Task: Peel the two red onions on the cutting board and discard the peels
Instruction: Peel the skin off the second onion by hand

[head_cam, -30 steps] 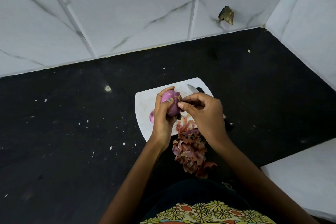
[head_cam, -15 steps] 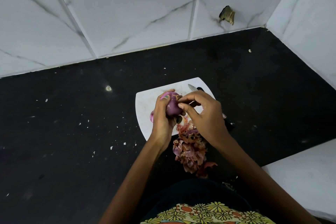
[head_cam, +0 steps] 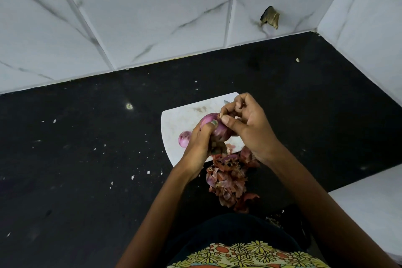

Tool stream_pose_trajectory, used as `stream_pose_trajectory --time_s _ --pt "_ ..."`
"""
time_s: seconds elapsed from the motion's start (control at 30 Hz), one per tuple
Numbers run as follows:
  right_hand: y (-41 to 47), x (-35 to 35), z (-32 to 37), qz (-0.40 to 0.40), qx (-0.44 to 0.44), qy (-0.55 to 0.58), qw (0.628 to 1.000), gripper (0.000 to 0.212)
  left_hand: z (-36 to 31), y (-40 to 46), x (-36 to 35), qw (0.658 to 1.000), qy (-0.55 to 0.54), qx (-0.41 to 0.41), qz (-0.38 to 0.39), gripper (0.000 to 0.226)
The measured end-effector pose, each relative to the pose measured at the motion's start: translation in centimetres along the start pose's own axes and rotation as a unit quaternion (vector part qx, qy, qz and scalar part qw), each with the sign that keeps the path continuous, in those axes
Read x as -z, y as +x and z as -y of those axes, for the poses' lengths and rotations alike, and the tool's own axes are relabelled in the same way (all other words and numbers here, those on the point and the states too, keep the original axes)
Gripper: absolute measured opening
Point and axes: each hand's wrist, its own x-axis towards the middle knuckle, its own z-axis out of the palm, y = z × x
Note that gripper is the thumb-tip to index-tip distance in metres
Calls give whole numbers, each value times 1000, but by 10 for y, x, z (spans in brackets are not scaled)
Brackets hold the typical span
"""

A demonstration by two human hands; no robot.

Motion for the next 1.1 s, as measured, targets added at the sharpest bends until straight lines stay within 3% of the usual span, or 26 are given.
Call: stream_pose_trajectory --time_s 0.2,0.37,0.53,0.63,0.7,0.77,0.87,0.93,1.1 --pt "0 -7 3 13 -47 97 994 36 -3 -5 -2 1000 2 1 32 31" --pt "0 -7 4 0 -74 188 979 36 2 -4 1 997 -62 35 40 51" --pt "3 -5 4 -27 -123 327 937 32 3 -2 5 990 -125 48 46 51" --pt "5 1 1 -44 -167 414 894 12 3 -2 9 988 -141 48 42 51" --pt "6 3 0 -68 -174 423 887 11 3 -2 10 988 -139 39 51 58" --pt "6 5 -2 -97 -161 357 915 12 4 -1 11 989 -134 38 50 61" --pt "2 8 -8 -140 -108 66 982 11 7 -1 12 991 -121 49 29 63" --pt "-1 10 -14 -118 -89 -63 987 10 8 -1 13 993 -104 48 17 55" --pt "-4 9 -20 11 -119 -234 965 25 8 -1 13 996 -82 45 3 47"
